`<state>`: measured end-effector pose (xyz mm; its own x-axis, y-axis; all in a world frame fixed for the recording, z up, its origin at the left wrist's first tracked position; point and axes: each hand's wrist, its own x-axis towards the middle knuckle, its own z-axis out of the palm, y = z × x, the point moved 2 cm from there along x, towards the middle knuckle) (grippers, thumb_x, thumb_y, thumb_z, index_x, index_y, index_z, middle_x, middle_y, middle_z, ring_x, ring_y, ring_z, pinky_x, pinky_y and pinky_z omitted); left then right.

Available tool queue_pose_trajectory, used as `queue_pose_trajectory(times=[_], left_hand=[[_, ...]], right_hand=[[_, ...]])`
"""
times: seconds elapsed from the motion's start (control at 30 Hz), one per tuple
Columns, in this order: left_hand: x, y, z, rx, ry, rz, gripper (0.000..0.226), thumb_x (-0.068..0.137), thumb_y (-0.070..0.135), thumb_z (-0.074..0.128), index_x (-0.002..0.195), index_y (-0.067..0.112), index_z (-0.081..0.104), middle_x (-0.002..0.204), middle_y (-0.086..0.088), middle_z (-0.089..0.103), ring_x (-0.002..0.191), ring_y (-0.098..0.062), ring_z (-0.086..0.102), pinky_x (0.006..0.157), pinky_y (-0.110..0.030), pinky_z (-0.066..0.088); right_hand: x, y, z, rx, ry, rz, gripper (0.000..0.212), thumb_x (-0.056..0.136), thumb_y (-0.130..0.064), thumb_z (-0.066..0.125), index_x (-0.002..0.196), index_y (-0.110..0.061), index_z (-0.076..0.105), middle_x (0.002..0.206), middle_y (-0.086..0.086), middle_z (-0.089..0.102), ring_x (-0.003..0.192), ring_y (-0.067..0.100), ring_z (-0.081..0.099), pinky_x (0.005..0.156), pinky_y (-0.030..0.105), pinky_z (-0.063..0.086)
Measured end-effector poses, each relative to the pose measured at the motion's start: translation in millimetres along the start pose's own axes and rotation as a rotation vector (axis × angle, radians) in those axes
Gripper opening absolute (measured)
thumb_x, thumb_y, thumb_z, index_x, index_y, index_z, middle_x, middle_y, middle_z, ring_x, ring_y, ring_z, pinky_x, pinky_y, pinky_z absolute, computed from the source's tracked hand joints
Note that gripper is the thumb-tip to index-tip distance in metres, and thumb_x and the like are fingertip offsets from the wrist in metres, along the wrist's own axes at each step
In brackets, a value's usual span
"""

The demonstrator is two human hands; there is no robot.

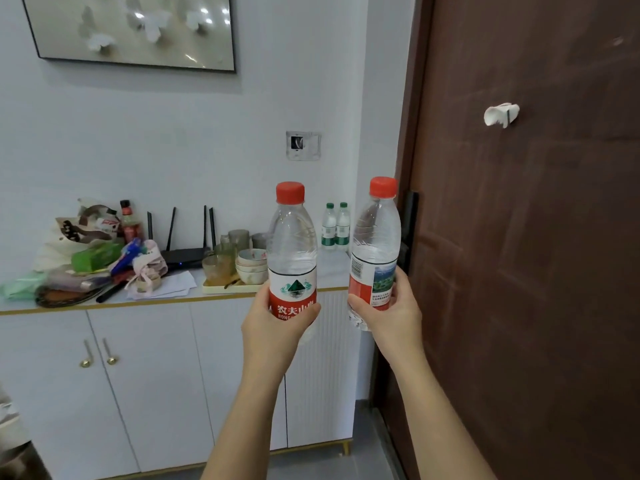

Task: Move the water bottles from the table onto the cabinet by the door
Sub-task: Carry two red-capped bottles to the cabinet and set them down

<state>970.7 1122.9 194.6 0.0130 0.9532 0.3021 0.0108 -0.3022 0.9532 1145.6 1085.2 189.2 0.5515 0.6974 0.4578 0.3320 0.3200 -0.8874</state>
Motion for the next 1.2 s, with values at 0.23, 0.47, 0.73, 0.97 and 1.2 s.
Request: queue_pose_trajectory(times=[0.23, 0.47, 0.73, 0.97, 1.2], left_hand=[[98, -26, 53, 0.009, 0.029, 0.023, 0.056, 0.07, 0.018, 0.084, 0.115, 0.032, 0.054, 0.1, 0.015, 0.064, 0.092, -0.005, 0.062, 0.06, -0.012, 0.047], [171, -59, 87, 0.024, 0.086, 0.035, 0.056, 0.069, 0.018, 0.085, 0.118, 0.024, 0.058, 0.103, 0.009, 0.068, 0.094, -0.009, 0.065, 0.074, -0.022, 0.054], [251, -121, 129, 0.057, 0.124, -0.005, 0.062, 0.069, 0.022, 0.085, 0.124, 0.023, 0.055, 0.108, 0.006, 0.067, 0.098, -0.014, 0.064, 0.081, -0.03, 0.055], [342, -179, 163, 0.047, 0.099, -0.023, 0.054, 0.07, 0.02, 0.084, 0.115, 0.026, 0.054, 0.099, 0.014, 0.064, 0.092, -0.005, 0.062, 0.069, -0.017, 0.045], [448, -240, 200, 0.07, 0.039, -0.075, 0.053, 0.07, 0.018, 0.083, 0.112, 0.029, 0.053, 0.099, 0.017, 0.064, 0.09, -0.001, 0.063, 0.071, -0.018, 0.048]], right_hand=[[109, 52, 28, 0.003, -0.008, -0.017, 0.074, 0.072, -0.013, 0.085, 0.133, -0.031, 0.049, 0.111, -0.017, 0.063, 0.099, 0.0, 0.064, 0.081, 0.016, 0.052], [179, 99, 50, 0.005, -0.043, -0.003, 0.072, 0.07, -0.013, 0.086, 0.126, -0.036, 0.048, 0.105, -0.028, 0.06, 0.095, -0.008, 0.062, 0.078, 0.012, 0.051], [241, 164, 75, -0.047, -0.073, 0.071, 0.072, 0.069, -0.014, 0.087, 0.129, -0.03, 0.05, 0.103, -0.028, 0.06, 0.093, -0.011, 0.061, 0.08, 0.012, 0.05], [317, 225, 118, -0.055, -0.074, 0.113, 0.073, 0.07, -0.012, 0.086, 0.129, -0.031, 0.048, 0.107, -0.026, 0.06, 0.097, -0.008, 0.061, 0.081, 0.012, 0.051], [399, 297, 169, -0.094, -0.104, 0.223, 0.072, 0.069, -0.013, 0.087, 0.122, -0.037, 0.044, 0.106, -0.025, 0.061, 0.096, -0.009, 0.061, 0.075, 0.008, 0.049]])
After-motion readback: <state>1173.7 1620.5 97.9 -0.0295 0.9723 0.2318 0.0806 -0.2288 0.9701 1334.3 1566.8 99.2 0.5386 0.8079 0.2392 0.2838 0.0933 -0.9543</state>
